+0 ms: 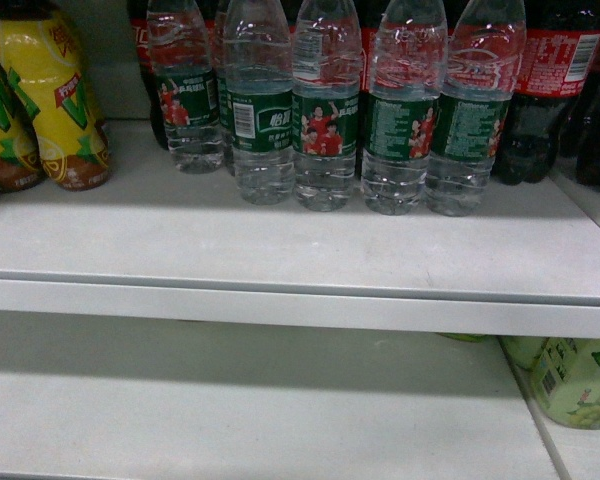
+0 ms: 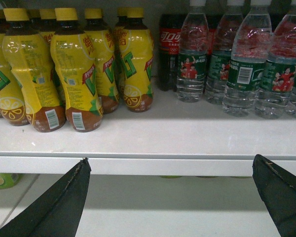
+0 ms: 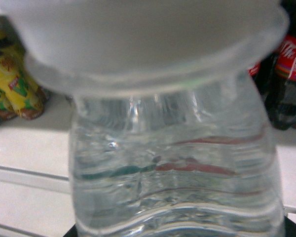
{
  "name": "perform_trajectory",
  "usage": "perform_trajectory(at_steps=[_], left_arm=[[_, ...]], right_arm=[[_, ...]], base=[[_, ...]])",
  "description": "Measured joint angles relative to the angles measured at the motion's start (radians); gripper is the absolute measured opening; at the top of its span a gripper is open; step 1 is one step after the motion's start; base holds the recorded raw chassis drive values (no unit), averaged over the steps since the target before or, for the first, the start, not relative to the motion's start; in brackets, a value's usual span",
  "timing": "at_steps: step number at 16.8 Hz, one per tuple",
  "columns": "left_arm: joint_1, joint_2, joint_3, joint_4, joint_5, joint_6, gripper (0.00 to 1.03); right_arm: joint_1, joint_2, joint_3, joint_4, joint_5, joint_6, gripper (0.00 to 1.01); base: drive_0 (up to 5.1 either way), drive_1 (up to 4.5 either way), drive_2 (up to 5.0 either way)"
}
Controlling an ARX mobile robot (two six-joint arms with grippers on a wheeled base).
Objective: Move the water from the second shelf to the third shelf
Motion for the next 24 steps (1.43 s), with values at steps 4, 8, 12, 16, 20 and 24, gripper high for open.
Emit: perform_trajectory(at_steps=[4, 8, 12, 16, 20, 24], left_arm=[[0.000, 0.000, 0.000, 0.000, 0.000, 0.000, 0.98], [0.000, 0.000, 0.000, 0.000, 0.000, 0.000, 0.98], [0.000, 0.000, 0.000, 0.000, 0.000, 0.000, 0.98], [0.000, 0.000, 0.000, 0.000, 0.000, 0.000, 0.98], [0.000, 0.000, 0.000, 0.000, 0.000, 0.000, 0.98], [0.000, 0.000, 0.000, 0.000, 0.000, 0.000, 0.98]], right_arm=[[-0.003, -0.166, -0.025, -0.073, 0.034, -0.001, 0.44], [-0.140, -0.199, -0.043, -0.119, 0.005, 0.011, 0.44], [-0.259, -0.212, -0.047, -0.140, -0.035, 0.014, 0.44], [-0.297, -0.221, -0.047, -0.158, -0.074, 0.023, 0.44], [-0.301, -0.222, -0.045, -0.162, -0.075, 0.031, 0.44], [-0.301, -0.222, -0.045, -0.163, -0.075, 0.035, 0.44]], base=[[0.0, 0.00, 0.0], [0.0, 0.00, 0.0], [0.0, 0.00, 0.0], [0.0, 0.00, 0.0], [0.0, 0.00, 0.0], [0.0, 0.00, 0.0]])
